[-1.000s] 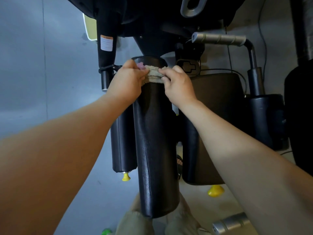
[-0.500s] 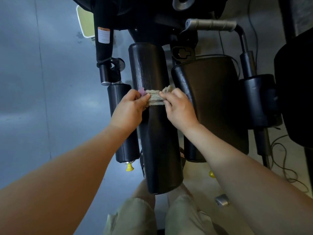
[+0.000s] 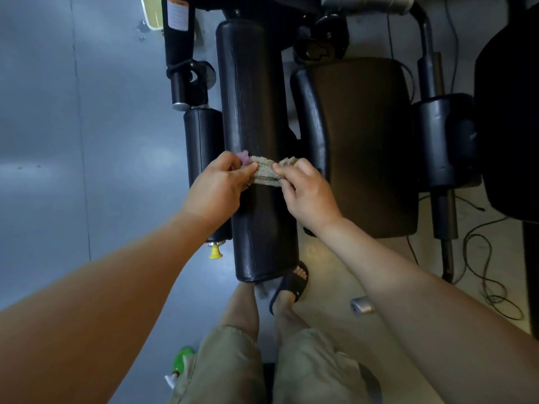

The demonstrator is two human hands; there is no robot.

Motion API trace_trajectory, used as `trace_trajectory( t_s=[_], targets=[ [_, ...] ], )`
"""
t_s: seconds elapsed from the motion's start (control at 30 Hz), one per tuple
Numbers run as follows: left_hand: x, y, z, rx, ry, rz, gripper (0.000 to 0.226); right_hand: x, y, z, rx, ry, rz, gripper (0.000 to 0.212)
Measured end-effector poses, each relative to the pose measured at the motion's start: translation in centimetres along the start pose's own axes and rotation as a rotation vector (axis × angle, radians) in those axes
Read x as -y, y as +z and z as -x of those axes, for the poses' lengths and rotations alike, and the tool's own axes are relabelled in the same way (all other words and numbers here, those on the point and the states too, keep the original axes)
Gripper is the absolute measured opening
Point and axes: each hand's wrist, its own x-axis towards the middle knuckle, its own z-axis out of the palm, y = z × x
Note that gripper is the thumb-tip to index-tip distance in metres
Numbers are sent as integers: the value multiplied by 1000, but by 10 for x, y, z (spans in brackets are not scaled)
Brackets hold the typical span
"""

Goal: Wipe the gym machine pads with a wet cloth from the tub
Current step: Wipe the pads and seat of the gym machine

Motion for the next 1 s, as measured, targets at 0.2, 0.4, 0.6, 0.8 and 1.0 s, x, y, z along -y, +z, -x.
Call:
trace_trajectory(
  t_s=[0.2, 0.4, 0.6, 0.8, 1.0],
  targets=[
    [-13, 28, 60, -46, 58, -46, 29, -1, -2, 60, 132, -21, -5, 32],
    [-22, 36, 101, 35, 87, -33, 48, 0, -6, 97, 331, -125, 37, 16],
    [-35, 22, 104, 270, 226, -145, 28, 7, -36, 109, 523, 61, -101, 12],
    [-74, -17, 61, 195, -109, 108, 24, 31, -93, 69, 327, 359, -436, 17],
    [-101, -74, 34, 170, -282, 322, 17, 73, -120, 27, 207, 414, -563, 12]
  ],
)
